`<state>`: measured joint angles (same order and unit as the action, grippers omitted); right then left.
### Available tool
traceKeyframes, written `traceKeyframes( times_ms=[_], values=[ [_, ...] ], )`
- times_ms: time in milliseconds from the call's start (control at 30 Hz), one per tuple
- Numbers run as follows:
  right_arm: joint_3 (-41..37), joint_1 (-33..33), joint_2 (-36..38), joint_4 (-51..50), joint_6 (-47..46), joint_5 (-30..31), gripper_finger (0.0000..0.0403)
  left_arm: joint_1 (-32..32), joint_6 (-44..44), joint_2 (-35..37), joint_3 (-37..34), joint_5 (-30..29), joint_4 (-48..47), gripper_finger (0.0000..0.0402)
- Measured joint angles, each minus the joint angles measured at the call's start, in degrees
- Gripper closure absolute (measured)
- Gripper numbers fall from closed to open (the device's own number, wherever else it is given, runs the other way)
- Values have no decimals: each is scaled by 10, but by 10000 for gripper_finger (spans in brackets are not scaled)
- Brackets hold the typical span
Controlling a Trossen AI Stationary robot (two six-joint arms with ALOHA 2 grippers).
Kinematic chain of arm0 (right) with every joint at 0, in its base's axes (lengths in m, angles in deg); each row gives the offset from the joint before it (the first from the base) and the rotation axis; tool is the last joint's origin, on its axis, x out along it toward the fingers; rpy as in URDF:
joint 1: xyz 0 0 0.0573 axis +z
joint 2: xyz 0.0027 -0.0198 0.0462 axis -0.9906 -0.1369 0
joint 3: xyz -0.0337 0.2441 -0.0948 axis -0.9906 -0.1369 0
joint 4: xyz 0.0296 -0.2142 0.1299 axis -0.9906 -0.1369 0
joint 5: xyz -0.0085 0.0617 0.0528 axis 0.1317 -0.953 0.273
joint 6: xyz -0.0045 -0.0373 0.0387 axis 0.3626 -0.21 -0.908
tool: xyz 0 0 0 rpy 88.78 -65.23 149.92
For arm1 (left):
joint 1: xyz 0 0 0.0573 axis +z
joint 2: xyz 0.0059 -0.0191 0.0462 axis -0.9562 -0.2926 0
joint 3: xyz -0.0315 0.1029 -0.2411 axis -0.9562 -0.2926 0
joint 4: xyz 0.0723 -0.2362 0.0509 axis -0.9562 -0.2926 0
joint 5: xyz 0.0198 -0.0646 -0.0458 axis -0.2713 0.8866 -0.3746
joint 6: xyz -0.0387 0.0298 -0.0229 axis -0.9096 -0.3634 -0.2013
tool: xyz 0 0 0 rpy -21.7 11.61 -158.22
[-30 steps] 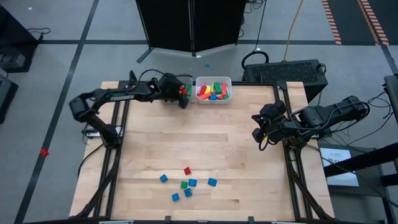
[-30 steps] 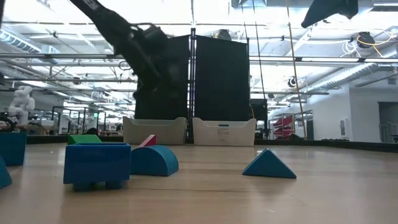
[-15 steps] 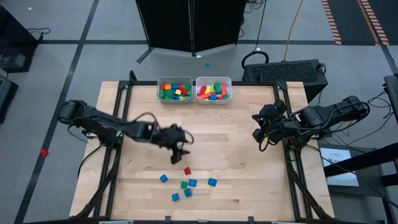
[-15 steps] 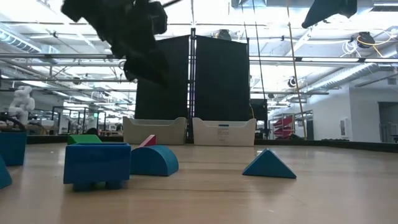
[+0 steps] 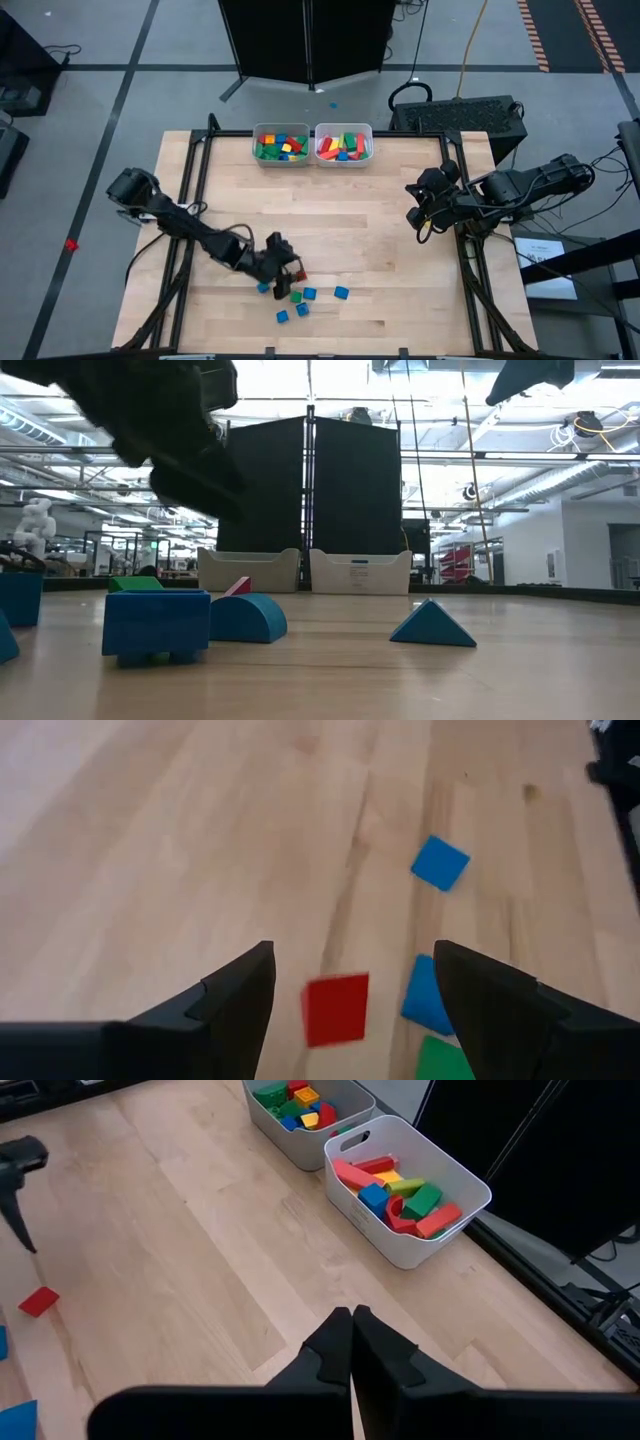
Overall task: Sort blocks by size
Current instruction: Put the red triangular block into the gray bin
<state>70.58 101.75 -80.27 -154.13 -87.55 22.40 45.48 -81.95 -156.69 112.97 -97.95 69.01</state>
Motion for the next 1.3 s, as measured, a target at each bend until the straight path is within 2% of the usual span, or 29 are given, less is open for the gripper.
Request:
traceKeyframes(
  times_ms=[133,267,533,767,867,1000,1167,1300],
  values=[
    [0,0,0,0,-1,0,403,-27,-49,-28,0,-60,-1,133],
    [0,0,0,0,0,0,403,-42,-56,-53,0,-103,1,133],
    [0,0,0,0,1,0,403,-52,-56,-110,0,-102,70,133],
    [0,0,0,-1,0,0,403,-47,-75,-169,1,-120,76,133],
    [0,0,0,-4,0,0,403,-44,-112,-188,3,-132,80,134],
    [0,0,0,-8,0,0,403,-38,-143,-194,3,-132,76,171],
    [0,0,0,-9,2,0,403,-34,-146,-196,15,-125,72,279],
    [0,0,0,-12,3,1,403,-31,-146,-193,23,-110,74,280]
  ],
)
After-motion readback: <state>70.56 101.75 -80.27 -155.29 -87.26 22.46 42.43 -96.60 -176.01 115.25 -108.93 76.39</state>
